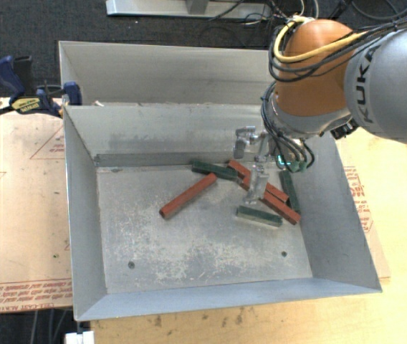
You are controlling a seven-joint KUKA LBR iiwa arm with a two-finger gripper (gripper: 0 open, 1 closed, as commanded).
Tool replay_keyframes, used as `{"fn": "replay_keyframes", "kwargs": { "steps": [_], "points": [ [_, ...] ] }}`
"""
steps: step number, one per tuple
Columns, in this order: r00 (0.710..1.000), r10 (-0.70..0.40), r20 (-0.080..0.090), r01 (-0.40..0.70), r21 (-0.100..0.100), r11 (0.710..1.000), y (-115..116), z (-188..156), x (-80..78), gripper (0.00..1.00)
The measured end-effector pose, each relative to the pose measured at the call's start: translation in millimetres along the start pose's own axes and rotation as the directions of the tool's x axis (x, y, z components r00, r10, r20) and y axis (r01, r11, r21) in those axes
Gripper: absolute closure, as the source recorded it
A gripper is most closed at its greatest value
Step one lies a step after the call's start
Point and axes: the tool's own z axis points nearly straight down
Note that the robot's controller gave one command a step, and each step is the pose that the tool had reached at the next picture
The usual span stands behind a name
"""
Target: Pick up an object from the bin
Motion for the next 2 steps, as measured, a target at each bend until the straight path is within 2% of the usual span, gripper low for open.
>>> {"fn": "replay_keyframes", "kwargs": {
  "steps": [1, 2],
  "points": [
    [1.0, 0.0, 0.008, 0.0, 0.0, 1.0, 0, -4, -1.6, 0.0],
    [1.0, -0.017, 0.016, 0.017, 0.0, 1.0, -24, 40, -6.2, 0.0]
  ]
}}
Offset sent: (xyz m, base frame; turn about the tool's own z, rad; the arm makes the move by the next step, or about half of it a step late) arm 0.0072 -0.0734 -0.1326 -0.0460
